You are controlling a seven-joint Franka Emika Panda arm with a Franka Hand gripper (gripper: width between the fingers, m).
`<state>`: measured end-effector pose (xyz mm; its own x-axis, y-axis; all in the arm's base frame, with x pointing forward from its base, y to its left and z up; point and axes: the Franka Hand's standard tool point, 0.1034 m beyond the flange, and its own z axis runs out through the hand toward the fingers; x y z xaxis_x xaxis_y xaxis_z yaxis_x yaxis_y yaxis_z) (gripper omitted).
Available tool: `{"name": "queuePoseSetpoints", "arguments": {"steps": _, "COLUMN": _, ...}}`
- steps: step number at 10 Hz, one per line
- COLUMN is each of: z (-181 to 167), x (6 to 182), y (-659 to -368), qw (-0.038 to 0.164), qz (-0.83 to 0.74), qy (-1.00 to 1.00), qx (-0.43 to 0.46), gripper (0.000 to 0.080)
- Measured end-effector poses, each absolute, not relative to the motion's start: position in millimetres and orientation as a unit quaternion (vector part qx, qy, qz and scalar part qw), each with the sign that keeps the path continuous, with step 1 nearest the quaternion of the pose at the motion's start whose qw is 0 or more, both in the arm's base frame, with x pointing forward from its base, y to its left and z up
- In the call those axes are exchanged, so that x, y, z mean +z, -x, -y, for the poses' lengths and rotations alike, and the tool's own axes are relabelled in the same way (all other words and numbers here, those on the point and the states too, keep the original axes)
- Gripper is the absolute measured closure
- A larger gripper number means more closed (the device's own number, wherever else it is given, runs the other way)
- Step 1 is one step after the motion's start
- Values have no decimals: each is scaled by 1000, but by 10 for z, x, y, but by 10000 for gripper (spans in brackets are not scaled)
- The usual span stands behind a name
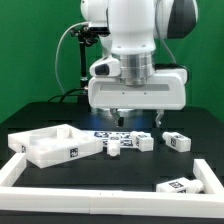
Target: Assemble one leg
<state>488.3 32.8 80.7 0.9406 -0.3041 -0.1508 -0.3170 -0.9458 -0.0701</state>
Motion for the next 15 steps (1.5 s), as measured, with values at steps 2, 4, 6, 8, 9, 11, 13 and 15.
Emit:
{"name": "queuePoseSetpoints", "arguments": {"steps": 2, "z": -368, "x": 901, "y": -5382, "qw": 56, "qz": -208, "qy": 973, "qx": 78, "gripper": 151}}
{"name": "queuePoseSetpoints", "arguments": {"steps": 4, "z": -323, "x": 942, "y": -5447, "qw": 59, "qz": -195, "qy": 977, "qx": 67, "gripper": 151}}
{"name": "queuePoseSetpoints", "arguments": {"steps": 6, "z": -327, "x": 936, "y": -5445, "qw": 59, "qz": -194, "qy": 977, "qx": 68, "gripper": 151}}
{"name": "queuePoseSetpoints", "arguments": {"steps": 8, "z": -359, "x": 920, "y": -5475, "qw": 57, "qz": -213, "qy": 973, "qx": 72, "gripper": 151}}
{"name": "queuePoseSetpoints", "arguments": {"steps": 9, "z": -467, "x": 877, "y": -5698, "qw": 56, "qz": -240, "qy": 966, "qx": 73, "gripper": 151}}
{"name": "queuePoseSetpoints", "arguments": {"steps": 11, "z": -562, "x": 773, "y": -6150, "qw": 59, "qz": -261, "qy": 962, "qx": 58, "gripper": 151}}
{"name": "queuePoseSetpoints", "arguments": {"steps": 13, "z": -555, "x": 731, "y": -6265, "qw": 63, "qz": -267, "qy": 960, "qx": 56, "gripper": 151}}
{"name": "queuePoseSetpoints", "arguments": {"steps": 15, "z": -557, "x": 725, "y": -6260, "qw": 62, "qz": -267, "qy": 960, "qx": 56, "gripper": 151}}
